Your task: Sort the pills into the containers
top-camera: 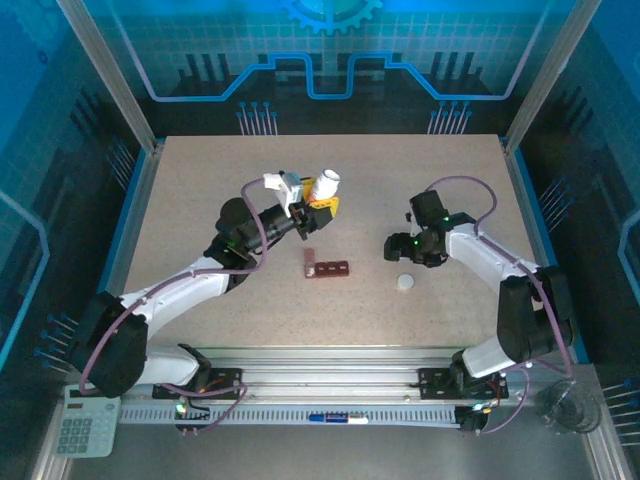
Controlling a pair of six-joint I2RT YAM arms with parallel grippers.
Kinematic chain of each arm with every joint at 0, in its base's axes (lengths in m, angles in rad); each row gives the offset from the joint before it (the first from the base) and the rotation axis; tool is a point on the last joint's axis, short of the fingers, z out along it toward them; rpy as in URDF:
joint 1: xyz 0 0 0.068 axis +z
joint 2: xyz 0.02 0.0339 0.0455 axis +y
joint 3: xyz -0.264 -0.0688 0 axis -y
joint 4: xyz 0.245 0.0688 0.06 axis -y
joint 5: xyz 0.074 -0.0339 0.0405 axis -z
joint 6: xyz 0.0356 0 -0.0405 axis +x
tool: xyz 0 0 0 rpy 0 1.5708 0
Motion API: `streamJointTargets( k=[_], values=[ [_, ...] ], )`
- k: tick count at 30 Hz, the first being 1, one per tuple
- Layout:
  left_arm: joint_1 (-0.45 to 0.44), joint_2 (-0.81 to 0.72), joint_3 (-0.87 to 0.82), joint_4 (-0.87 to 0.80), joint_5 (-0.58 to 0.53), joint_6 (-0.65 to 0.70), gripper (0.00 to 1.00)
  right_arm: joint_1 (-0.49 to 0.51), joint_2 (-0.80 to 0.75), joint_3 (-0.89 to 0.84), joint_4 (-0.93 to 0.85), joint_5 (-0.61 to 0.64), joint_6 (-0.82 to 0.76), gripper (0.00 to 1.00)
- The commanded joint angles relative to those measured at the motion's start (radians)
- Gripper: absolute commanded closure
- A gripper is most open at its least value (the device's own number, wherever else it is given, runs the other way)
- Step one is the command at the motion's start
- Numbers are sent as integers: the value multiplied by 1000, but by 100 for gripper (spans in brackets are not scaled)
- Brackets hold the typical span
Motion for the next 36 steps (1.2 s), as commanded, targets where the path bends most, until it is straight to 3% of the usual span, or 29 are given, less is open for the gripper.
streamJointTargets(
  k=[1, 9, 22, 36],
  values=[
    [-8, 16, 43, 143, 31, 28, 100, -8, 43, -21, -48, -4, -30, 20],
    [-11, 31, 61, 214, 40, 30, 100, 22, 67, -52, -58, 25, -25, 27],
    [-20, 7, 31, 198, 54, 18, 100, 89, 96, -76, -53, 103, -1, 27],
    [-24, -12, 8, 179, 53, 10, 100, 109, 145, -76, -34, 121, 6, 38]
  ],
)
